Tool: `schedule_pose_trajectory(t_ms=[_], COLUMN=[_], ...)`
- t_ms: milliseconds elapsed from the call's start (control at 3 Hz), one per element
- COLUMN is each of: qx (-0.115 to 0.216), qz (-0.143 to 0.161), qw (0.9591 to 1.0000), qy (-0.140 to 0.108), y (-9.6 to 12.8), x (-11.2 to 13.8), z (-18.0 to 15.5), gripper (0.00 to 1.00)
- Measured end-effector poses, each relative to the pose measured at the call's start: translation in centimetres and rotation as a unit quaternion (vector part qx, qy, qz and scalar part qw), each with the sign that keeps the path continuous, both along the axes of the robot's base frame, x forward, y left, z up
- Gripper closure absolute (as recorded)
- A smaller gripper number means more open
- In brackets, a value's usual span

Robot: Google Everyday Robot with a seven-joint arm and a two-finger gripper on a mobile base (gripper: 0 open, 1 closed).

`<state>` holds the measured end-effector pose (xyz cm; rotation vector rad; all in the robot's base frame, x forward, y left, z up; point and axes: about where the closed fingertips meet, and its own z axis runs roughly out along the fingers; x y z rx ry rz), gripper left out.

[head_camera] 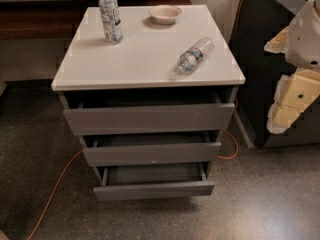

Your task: Place water bottle into bottom drawer

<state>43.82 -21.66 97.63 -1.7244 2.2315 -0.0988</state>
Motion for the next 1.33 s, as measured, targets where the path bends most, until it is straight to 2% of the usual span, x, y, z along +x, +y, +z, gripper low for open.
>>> schedule_pose_trajectory(t_ms=[333, 667, 1000, 1333], qx=[0.000, 0.030, 0.111, 0.181], qz=[-0.002, -0.023, -0.036, -0.047], qw=[1.0000, 0.9991, 0.9912, 0.9793], qy=[-0.002, 0.018, 0.061, 0.077], y=[-0.1, -1.5, -1.8, -0.6], x=[0.1, 0.8, 1.8, 2.3], z=[0.4, -0.7, -6.9, -13.3], gripper=[0.00, 0.00, 0.00, 0.00])
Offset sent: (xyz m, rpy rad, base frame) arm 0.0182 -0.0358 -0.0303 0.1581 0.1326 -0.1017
